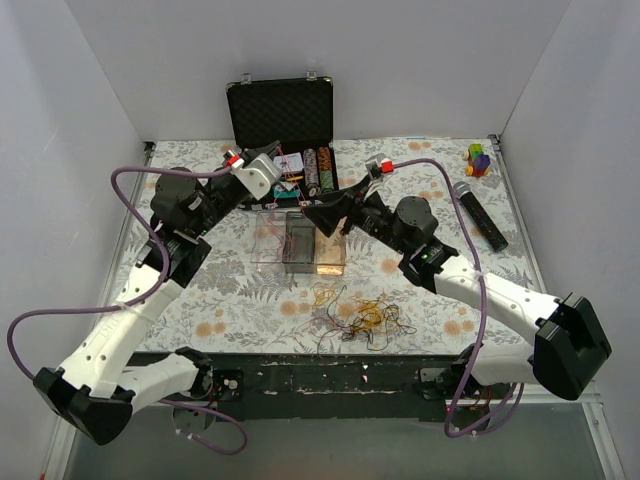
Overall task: Untangle the cables
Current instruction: Place the cable in the bin.
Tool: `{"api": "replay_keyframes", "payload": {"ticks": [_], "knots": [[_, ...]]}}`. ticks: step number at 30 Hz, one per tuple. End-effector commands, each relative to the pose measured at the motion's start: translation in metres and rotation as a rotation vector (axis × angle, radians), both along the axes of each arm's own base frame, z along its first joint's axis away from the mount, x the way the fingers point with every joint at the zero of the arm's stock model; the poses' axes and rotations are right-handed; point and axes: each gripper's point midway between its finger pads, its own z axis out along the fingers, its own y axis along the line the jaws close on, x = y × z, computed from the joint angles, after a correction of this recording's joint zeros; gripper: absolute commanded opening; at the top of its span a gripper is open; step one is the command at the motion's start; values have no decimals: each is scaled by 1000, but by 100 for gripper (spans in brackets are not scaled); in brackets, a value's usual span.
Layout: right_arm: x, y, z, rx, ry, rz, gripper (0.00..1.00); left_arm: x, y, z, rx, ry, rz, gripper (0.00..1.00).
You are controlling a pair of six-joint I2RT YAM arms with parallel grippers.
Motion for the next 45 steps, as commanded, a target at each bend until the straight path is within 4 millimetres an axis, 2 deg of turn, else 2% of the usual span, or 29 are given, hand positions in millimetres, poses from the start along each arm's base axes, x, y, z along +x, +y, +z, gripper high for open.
{"api": "replay_keyframes", "payload": {"ticks": [1, 7, 10, 14, 16, 17, 19, 22, 25, 27, 28, 31, 37, 45], "knots": [[-27, -11, -150, -375, 287, 78, 75, -86, 91, 192, -359, -481, 176, 0], [-27, -18, -180, -436, 323, 61, 68, -101, 100, 206, -327, -540, 205, 0], [-36, -25, -189, -433, 318, 72, 71, -104, 112, 213, -305, -596, 284, 0], [-49, -35, -184, -391, 275, 87, 78, -103, 123, 218, -277, -638, 367, 0], [-51, -40, -177, -374, 255, 77, 79, -102, 122, 213, -264, -621, 364, 0], [-49, -44, -174, -364, 253, 59, 80, -97, 118, 204, -241, -586, 351, 0], [-44, -49, -161, -332, 244, 23, 80, -96, 109, 183, -207, -523, 303, 0], [-38, -50, -127, -243, 203, 12, 79, -95, 83, 135, -93, -396, 167, 0], [-34, -38, -85, -158, 145, 59, 78, -96, 66, 88, -33, -284, 70, 0], [-34, -27, -55, -112, 103, 106, 77, -93, 62, 70, -16, -237, 51, 0], [-36, -24, -47, -97, 93, 128, 77, -90, 60, 62, -8, -209, 44, 0], [-44, -16, -23, -47, 62, 200, 76, -87, 56, 49, 7, -167, 34, 0], [-56, -13, 7, 41, 30, 266, 75, -80, 41, 17, 42, -79, -27, 0], [-44, -6, 35, 103, -11, 237, 75, -82, 15, -12, 26, 68, -173, 0]]}}
